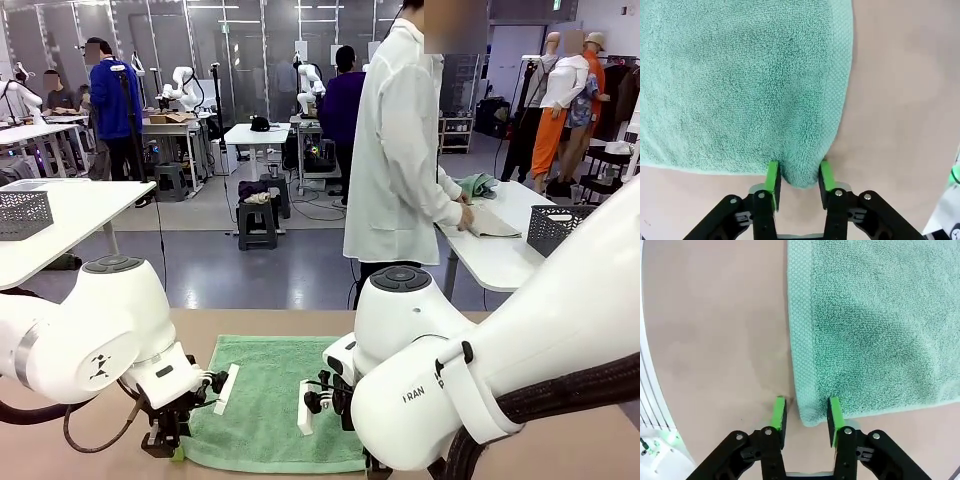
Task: Fold the towels and place them in the basket.
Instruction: When a person lays out a Towel with hook on the table, fold it in half twice.
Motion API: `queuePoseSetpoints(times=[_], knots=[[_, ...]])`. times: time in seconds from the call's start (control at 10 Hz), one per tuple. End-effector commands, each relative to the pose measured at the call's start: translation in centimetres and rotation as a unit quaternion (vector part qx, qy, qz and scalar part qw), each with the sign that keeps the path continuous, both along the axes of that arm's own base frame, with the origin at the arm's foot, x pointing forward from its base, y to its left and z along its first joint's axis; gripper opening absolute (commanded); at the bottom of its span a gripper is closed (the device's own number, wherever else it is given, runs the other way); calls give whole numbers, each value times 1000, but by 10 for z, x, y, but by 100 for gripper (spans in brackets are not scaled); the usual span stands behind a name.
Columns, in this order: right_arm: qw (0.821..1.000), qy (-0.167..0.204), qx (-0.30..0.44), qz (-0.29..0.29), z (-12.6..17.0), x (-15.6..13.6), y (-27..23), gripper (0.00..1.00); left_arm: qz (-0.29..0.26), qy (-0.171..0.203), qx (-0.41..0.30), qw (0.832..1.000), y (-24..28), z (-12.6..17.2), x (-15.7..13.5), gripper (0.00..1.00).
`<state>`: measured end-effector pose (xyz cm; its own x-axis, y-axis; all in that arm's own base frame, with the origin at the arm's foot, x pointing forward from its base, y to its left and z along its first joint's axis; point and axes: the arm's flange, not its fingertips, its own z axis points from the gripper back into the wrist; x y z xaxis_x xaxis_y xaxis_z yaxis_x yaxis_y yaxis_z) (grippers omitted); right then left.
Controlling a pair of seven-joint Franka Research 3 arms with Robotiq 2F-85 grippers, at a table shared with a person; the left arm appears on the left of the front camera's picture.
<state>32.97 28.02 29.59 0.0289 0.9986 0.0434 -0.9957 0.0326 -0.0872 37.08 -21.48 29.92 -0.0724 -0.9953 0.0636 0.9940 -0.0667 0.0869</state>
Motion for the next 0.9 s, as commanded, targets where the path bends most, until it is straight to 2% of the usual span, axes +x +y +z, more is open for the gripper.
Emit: queuePoseSetpoints(times=[0.0,0.1,0.2,0.3,0.4,0.8], knots=[[1000,5,-3,11,9,1,-1,23,-15,1,11,1000,63,-23,-107,22],[1000,5,-4,11,9,1,-1,23,-13,2,11,1000,63,-22,-107,22],[1000,5,-8,12,12,1,0,3,-13,3,11,1000,62,-20,-107,2],[1000,3,-15,15,16,4,1,21,-15,3,13,1000,62,-17,-105,16],[1000,0,-16,18,20,5,2,0,-18,2,17,1000,61,-15,-103,0],[999,5,-19,25,21,5,3,0,-18,4,22,1000,62,-10,-103,0]])
